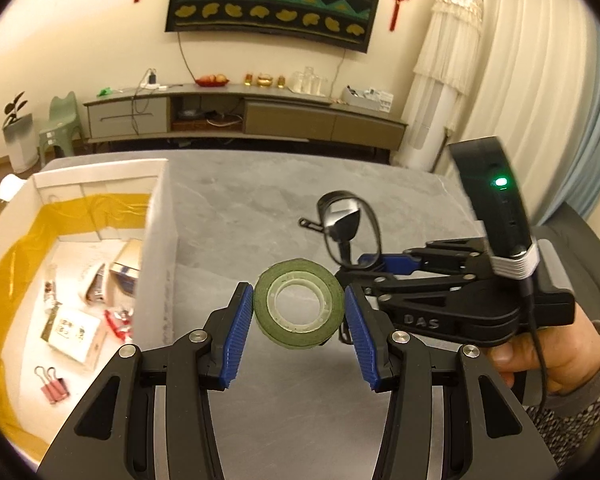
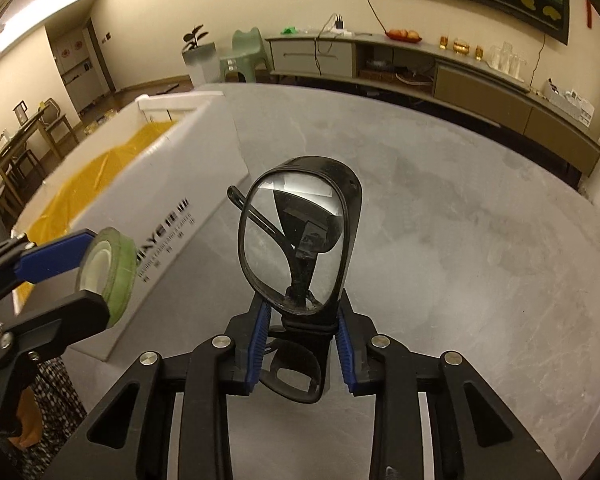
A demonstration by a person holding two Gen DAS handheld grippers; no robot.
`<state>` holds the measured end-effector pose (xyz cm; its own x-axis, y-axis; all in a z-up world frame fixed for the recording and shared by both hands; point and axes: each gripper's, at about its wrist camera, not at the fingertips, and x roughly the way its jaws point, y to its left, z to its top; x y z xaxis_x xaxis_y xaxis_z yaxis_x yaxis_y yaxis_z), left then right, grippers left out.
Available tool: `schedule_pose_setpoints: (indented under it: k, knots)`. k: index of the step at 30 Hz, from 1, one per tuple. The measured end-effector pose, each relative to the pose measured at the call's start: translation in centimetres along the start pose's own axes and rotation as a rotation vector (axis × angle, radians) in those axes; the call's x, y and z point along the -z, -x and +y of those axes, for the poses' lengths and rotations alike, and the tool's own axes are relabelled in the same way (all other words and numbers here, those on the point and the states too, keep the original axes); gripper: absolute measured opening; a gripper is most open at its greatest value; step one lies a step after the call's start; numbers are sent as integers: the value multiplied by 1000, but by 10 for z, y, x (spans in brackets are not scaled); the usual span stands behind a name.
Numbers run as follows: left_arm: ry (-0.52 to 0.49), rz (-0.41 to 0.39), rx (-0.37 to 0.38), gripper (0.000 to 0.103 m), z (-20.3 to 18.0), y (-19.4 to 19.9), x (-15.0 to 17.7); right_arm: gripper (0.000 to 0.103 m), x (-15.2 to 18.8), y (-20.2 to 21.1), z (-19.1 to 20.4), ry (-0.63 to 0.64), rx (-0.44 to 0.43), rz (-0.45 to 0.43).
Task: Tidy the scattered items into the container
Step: 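Carry the tape roll and glasses with both grippers over the white box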
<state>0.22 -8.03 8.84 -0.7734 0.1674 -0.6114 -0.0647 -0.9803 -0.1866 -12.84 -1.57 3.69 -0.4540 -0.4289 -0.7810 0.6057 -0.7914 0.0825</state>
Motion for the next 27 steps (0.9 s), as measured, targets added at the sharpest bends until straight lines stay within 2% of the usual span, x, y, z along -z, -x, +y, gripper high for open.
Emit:
schedule_pose_setpoints:
  k: [15,27]
  knots:
    - [39,-100,-21,49,20,55,-10,33,-26,61,52,12,-32,-175]
    - [104,-183,-52,49,51,93,-16,33,-46,93,104,56,-96,-267]
